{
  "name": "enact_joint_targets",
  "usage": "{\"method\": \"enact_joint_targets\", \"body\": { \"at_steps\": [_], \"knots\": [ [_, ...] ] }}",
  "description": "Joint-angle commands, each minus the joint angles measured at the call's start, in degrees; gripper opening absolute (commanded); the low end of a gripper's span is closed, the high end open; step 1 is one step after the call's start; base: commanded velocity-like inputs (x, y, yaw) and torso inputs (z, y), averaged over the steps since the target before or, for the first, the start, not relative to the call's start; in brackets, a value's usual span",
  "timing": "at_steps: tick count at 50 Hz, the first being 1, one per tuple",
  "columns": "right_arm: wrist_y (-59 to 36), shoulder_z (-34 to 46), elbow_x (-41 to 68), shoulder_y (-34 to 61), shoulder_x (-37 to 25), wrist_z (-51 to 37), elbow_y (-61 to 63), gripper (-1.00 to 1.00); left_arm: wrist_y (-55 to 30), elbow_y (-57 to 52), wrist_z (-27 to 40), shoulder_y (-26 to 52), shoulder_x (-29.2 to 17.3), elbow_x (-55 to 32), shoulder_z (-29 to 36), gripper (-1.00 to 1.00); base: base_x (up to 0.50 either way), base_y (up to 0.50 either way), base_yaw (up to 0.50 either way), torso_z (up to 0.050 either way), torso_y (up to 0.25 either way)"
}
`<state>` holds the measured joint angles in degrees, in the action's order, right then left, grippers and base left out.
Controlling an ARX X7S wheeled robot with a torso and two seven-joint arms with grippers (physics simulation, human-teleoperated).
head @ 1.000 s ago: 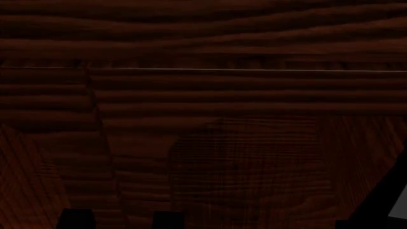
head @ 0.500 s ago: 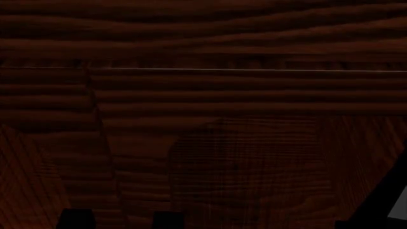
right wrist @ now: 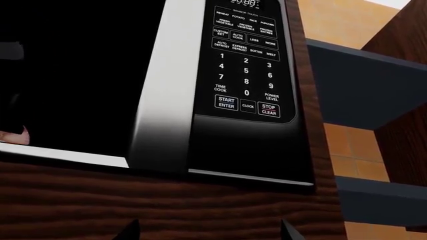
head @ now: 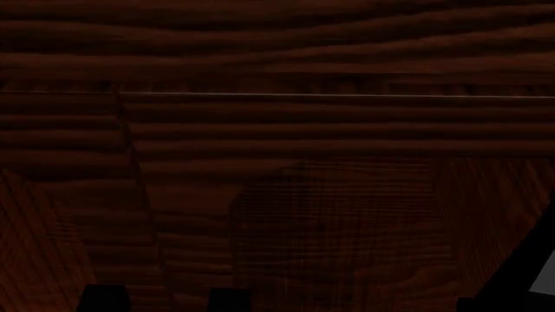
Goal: Pick the onion from the counter and place it in the microwave.
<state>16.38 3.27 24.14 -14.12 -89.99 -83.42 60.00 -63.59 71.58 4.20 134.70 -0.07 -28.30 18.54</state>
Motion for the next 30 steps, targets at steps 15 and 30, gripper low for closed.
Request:
{"method": "enact_joint_targets", "body": {
  "at_steps": [15, 30],
  "knots": [
    [-0.29, 0.44, -0.03, 0.32, 0.00, -0.25, 0.00, 1.00, 2.37, 1.98, -0.19, -3.61, -0.30, -3.77, 5.12, -1.00, 0.00, 0.00, 0.00, 0.000, 0.000],
    [-0.05, 1.11, -0.90, 0.10, 0.00, -0.80, 0.00, 1.00, 1.49, -0.54, 0.03, -4.37, -0.77, -5.38, 5.55, 1.00, 0.00, 0.00, 0.00, 0.000, 0.000]
  ]
}}
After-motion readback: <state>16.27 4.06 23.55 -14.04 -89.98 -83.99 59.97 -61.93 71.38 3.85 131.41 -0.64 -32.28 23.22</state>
